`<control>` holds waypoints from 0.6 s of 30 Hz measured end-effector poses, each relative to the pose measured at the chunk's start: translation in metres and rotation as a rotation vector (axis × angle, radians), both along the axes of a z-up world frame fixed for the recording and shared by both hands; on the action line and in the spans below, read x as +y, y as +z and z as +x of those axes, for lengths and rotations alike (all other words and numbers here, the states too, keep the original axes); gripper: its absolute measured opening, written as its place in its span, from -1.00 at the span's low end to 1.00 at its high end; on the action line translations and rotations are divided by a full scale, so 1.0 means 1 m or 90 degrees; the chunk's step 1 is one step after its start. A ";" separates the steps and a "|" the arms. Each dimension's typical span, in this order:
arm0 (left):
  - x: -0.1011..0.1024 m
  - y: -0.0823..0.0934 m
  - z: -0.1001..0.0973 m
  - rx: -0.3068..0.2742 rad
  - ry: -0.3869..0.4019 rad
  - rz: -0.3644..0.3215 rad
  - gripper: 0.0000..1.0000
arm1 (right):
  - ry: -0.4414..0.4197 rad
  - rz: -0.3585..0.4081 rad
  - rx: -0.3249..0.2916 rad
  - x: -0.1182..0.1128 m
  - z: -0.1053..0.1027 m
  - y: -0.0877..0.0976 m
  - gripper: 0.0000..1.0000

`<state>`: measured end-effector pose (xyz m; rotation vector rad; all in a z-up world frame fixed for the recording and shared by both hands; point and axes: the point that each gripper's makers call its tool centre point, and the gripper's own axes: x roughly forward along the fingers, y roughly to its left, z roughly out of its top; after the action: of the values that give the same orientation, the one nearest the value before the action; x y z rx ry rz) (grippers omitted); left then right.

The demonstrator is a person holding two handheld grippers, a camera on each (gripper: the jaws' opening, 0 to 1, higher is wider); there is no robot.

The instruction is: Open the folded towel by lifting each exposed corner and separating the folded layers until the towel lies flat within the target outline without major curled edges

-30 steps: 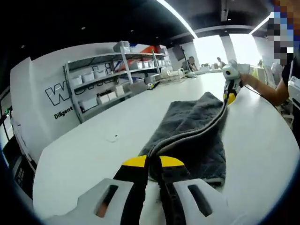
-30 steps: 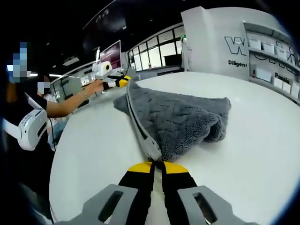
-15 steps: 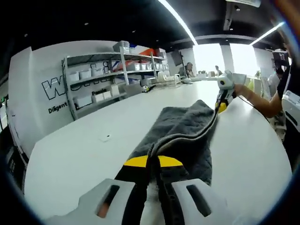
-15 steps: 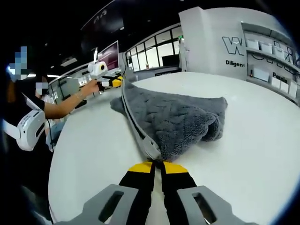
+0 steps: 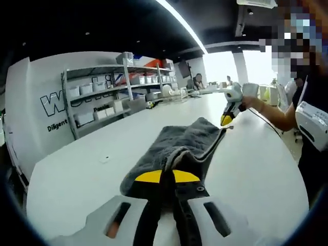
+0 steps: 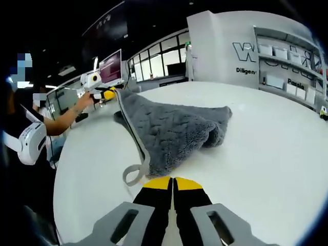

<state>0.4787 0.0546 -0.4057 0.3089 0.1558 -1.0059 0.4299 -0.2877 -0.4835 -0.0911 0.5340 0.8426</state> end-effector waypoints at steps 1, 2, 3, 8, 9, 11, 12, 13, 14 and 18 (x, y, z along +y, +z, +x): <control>-0.002 0.000 -0.004 0.002 -0.006 -0.001 -0.90 | 0.000 0.000 -0.001 0.000 -0.001 0.001 -1.00; -0.004 -0.001 -0.008 0.002 -0.011 -0.001 -0.90 | 0.000 0.001 -0.002 0.000 -0.002 0.001 -1.00; -0.005 -0.002 -0.011 0.002 -0.014 0.000 -0.90 | -0.001 0.002 -0.003 0.000 -0.003 0.002 -1.00; -0.012 -0.009 -0.025 0.008 -0.031 0.011 -0.90 | -0.001 0.002 -0.006 0.001 -0.005 0.002 -1.00; -0.013 -0.010 -0.026 0.007 -0.032 0.013 -0.90 | -0.001 0.002 -0.006 0.001 -0.005 0.002 -1.00; -0.014 -0.012 -0.029 0.010 -0.034 0.011 -0.90 | 0.000 0.002 -0.006 0.001 -0.006 0.002 -1.00; -0.015 -0.012 -0.031 0.015 -0.036 0.006 -0.90 | 0.000 0.002 -0.006 0.001 -0.007 0.002 -1.00; -0.016 -0.013 -0.034 0.022 -0.040 0.000 -0.90 | 0.000 0.001 -0.006 0.001 -0.008 0.002 -1.00; -0.018 -0.013 -0.039 0.028 -0.047 -0.005 -0.90 | 0.000 0.002 -0.006 0.001 -0.008 0.002 -1.00; -0.024 -0.015 -0.053 0.033 -0.067 -0.002 -0.90 | -0.005 0.000 -0.005 -0.003 -0.009 0.001 -1.00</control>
<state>0.4255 0.0304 -0.4209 0.2902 0.1863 -1.1188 0.4206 -0.2906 -0.4821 -0.0923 0.5264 0.8342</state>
